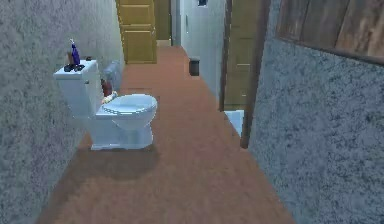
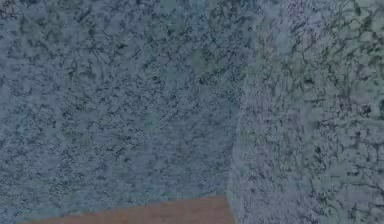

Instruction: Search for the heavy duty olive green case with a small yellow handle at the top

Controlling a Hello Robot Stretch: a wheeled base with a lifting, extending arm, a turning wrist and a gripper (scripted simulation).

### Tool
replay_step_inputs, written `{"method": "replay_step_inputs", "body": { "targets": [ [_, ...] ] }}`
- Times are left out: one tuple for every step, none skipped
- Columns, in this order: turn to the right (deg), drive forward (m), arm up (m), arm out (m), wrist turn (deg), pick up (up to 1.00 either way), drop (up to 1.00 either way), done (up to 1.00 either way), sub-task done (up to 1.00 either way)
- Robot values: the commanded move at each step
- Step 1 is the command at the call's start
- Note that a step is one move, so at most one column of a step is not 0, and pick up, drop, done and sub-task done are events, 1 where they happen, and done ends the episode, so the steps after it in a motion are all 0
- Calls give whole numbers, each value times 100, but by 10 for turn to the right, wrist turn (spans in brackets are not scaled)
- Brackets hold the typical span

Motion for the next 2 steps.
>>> {"method": "replay_step_inputs", "body": {
  "targets": [
    [0,100,0,0,0,0,0,0,0],
    [0,90,0,0,0,0,0,0,0]
  ]
}}
